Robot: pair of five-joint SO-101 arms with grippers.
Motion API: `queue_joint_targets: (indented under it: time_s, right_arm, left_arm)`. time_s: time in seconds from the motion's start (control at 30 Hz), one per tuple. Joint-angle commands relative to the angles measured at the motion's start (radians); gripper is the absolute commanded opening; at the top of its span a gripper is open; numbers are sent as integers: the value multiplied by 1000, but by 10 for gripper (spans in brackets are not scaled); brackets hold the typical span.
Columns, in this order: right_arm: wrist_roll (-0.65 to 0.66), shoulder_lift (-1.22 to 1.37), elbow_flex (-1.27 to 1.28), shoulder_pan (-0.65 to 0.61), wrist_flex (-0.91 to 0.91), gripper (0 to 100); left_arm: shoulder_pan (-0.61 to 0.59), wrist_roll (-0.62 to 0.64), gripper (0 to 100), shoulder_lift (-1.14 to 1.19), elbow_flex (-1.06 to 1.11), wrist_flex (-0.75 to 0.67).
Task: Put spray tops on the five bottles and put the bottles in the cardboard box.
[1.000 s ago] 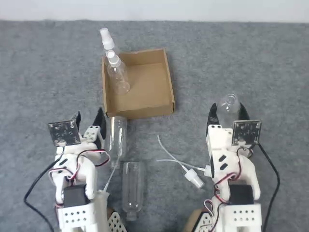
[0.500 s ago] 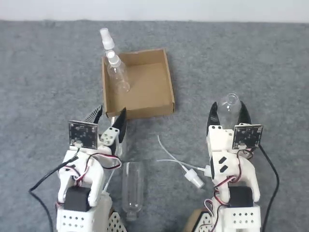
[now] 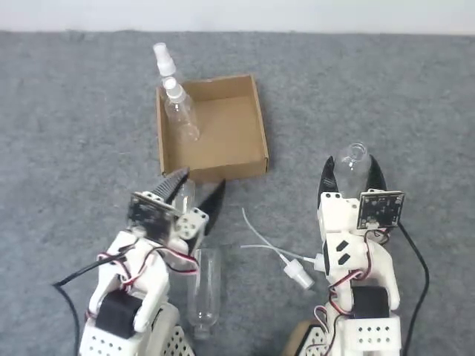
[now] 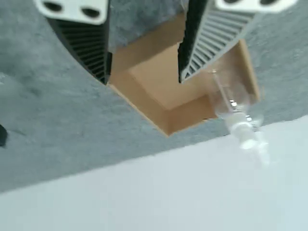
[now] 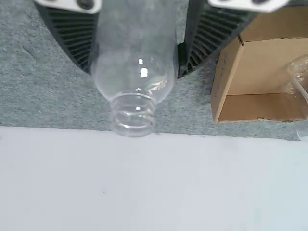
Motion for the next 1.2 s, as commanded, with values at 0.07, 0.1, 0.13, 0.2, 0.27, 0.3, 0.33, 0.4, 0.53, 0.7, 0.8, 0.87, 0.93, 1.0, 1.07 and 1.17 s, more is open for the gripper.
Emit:
queue_joint_targets:
  time_s: [0.07, 0.1, 0.13, 0.2, 0.27, 0.3, 0.33, 0.4, 0.53, 0.7, 0.8, 0.87, 0.93, 1.0, 1.07, 1.17]
  right_arm:
    - [-11, -21, -20, 16, -25, 180]
    - [-11, -21, -20, 16, -25, 180]
    - [-11, -21, -20, 16, -25, 180]
    - [-11, -21, -20, 16, -25, 180]
    - [-11, -21, -20, 16, -25, 180]
    - [-11, -21, -20, 16, -25, 180]
    - [-11, -21, -20, 16, -25, 180]
    - [-9, -21, -20, 16, -25, 180]
    - [-9, -21, -20, 16, -25, 180]
    - [-9, -22, -20, 18, -25, 180]
    - [-9, -22, -20, 18, -27, 180]
    - [-9, -22, -21, 22, -27, 180]
    - [-12, -22, -23, 44, -28, 180]
    - [-14, -22, -35, 62, -27, 180]
    - [-14, -22, -40, 76, -27, 180]
    - [-14, -22, -41, 85, -27, 180]
  left_arm:
    - [109, -40, 210, -15, -61, 80]
    - [118, -40, 210, -15, -61, 91]
    - [127, -41, 210, -11, -61, 97]
    - [143, -41, 210, 25, -65, 100]
    - [157, -41, 209, 94, -81, 97]
    - [164, -41, 209, 137, -97, 98]
    - [173, -41, 209, 186, -122, 101]
    - [183, -41, 209, 284, -170, 103]
    - [206, -43, 209, 442, -232, 94]
    - [242, -43, 209, 526, -245, 72]
    - [267, -43, 209, 554, -245, 69]
    - [285, -43, 209, 580, -246, 69]
    - [305, -43, 209, 611, -249, 68]
    - [324, -43, 209, 649, -252, 66]
    - [342, -43, 209, 692, -268, 68]
    - [361, -41, 209, 767, -298, 68]
